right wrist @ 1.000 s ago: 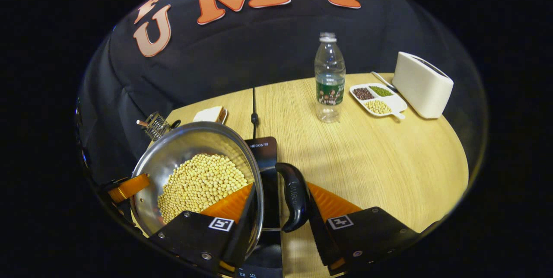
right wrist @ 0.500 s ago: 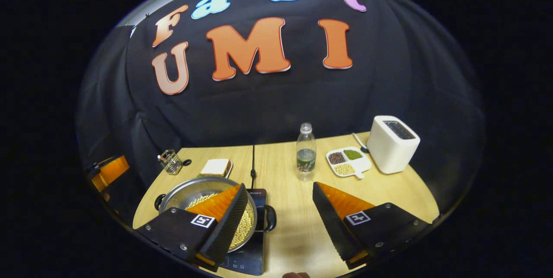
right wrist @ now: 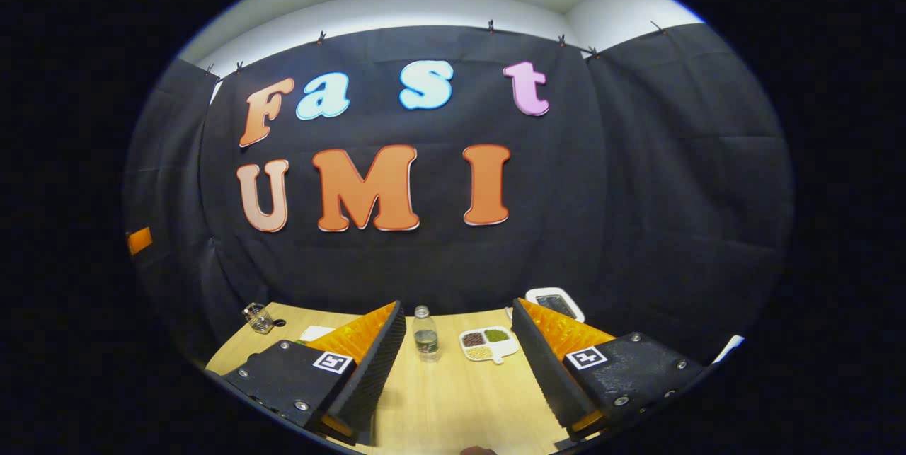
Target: First push the handle of the pot to place it horizontally, then grasp the pot with both hands and set it on the induction cooktop.
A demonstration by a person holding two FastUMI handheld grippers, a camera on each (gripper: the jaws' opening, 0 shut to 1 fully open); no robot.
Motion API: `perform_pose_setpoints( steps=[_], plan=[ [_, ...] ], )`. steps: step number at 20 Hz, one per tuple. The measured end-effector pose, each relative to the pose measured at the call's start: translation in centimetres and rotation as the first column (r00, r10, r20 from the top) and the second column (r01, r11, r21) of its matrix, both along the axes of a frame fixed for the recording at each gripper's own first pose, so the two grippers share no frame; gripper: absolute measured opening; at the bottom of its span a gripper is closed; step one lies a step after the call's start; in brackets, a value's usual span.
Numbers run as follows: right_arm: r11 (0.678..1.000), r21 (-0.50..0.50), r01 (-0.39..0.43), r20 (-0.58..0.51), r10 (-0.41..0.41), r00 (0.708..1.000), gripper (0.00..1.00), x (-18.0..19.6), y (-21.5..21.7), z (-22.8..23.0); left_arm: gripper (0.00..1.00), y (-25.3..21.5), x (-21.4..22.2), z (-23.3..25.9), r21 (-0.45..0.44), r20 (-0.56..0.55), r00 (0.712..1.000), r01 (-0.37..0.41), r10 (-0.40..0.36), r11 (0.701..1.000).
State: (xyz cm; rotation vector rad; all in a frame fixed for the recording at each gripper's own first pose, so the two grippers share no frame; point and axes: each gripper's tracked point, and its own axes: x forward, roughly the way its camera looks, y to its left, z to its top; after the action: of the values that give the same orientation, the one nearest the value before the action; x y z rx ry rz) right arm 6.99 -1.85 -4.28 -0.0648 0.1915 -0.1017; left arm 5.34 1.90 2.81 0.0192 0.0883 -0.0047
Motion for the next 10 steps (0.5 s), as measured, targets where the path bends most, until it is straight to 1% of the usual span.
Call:
perform_pose_setpoints(
  steps=[2,4,6,7,10],
  plan=[
    [0.999,-0.031,0.027,0.041,-0.025,0.999,0.94,-1.6,-2.0,2.1,0.99,2.7,-2.0,2.7,0.027,0.063,0.996,-0.068,0.067,0.997],
    [0.997,-0.054,0.049,0.075,-0.045,0.996,0.94,-2.8,-3.6,3.7,0.99,4.3,-3.7,4.2,0.024,0.106,0.989,-0.107,0.104,0.994],
    [0.998,-0.033,0.051,0.087,-0.048,0.995,0.94,-3.7,-4.3,4.7,0.97,4.9,-5.0,4.9,0.0,0.128,0.984,-0.121,0.121,0.993],
    [0.999,-0.02,0.043,0.089,-0.041,0.995,0.94,-4.2,-4.3,4.9,0.99,4.9,-5.3,4.7,-0.01,0.127,0.985,-0.121,0.121,0.993],
    [0.999,-0.016,0.046,0.097,-0.044,0.994,0.94,-4.9,-4.9,5.0,0.99,4.6,-5.4,3.4,-0.039,0.079,0.99,-0.113,0.115,0.993]
  ],
)
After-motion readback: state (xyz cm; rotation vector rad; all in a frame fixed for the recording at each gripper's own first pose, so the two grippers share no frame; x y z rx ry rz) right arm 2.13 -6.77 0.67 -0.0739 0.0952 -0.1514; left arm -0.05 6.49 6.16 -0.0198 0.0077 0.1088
